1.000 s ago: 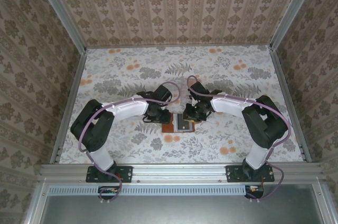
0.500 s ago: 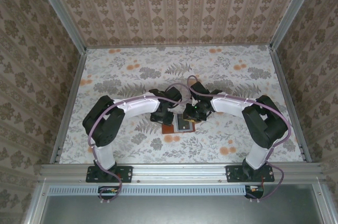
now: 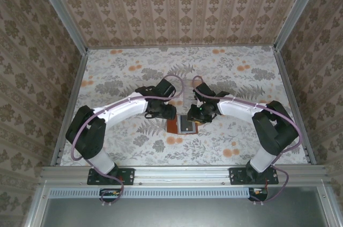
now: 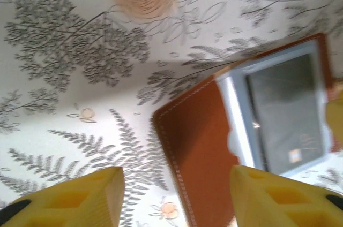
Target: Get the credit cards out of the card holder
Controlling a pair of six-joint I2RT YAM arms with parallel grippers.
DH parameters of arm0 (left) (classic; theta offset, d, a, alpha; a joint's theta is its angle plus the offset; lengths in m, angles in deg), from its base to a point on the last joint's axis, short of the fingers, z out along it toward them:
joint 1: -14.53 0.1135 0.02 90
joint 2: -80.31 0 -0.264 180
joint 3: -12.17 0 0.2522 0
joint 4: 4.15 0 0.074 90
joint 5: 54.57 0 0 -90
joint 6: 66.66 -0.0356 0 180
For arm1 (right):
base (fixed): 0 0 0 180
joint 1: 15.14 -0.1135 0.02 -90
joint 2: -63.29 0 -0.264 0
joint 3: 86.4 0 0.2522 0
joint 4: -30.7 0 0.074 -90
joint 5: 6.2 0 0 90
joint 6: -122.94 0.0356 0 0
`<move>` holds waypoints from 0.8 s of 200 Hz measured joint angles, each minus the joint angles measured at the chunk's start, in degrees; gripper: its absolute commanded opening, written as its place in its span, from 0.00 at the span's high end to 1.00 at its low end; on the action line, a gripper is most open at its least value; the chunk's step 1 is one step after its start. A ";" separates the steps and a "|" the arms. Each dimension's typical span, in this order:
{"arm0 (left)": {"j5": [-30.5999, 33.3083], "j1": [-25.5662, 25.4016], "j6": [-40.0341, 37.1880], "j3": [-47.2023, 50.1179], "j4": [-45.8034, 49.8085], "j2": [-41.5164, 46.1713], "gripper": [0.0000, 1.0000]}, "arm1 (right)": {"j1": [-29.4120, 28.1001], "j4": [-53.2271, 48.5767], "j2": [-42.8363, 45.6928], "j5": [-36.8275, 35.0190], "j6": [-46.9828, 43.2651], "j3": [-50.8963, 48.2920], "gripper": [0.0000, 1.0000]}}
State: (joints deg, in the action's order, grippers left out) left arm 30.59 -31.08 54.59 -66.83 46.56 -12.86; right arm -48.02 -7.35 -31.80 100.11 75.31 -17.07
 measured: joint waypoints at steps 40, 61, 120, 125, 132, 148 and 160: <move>-7.04 -0.07 2.49 -0.02 -4.96 0.22 0.63 | 0.11 -0.11 0.02 -0.04 0.00 -0.15 0.71; -9.44 -0.11 3.72 0.00 -7.43 -0.33 0.67 | 0.26 -0.11 0.02 -0.04 0.00 -0.15 0.71; -13.00 0.35 5.51 4.59 -13.40 -4.35 0.67 | 0.85 -0.11 -0.31 -0.07 -0.68 -0.15 0.69; -13.40 0.55 5.73 5.29 -13.94 -4.66 0.67 | 0.85 -0.11 -0.46 -0.07 -0.70 -0.15 0.69; -13.86 0.76 6.12 6.10 -14.69 -5.01 0.66 | 0.85 -0.11 -0.76 -0.07 -0.85 -0.15 0.69; -14.73 1.25 6.64 7.61 -16.41 -5.51 0.65 | 0.85 -0.11 -1.51 -0.07 -1.14 -0.15 0.69; -15.19 1.53 7.10 8.61 -17.75 -5.57 0.63 | 0.85 -0.11 -2.01 -0.07 -1.44 -0.15 0.70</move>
State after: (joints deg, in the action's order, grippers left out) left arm 15.40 -29.55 61.69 -58.21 28.81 -18.43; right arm -47.17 -7.46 -33.81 100.05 73.87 -17.22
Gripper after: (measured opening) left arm 0.355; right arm 0.306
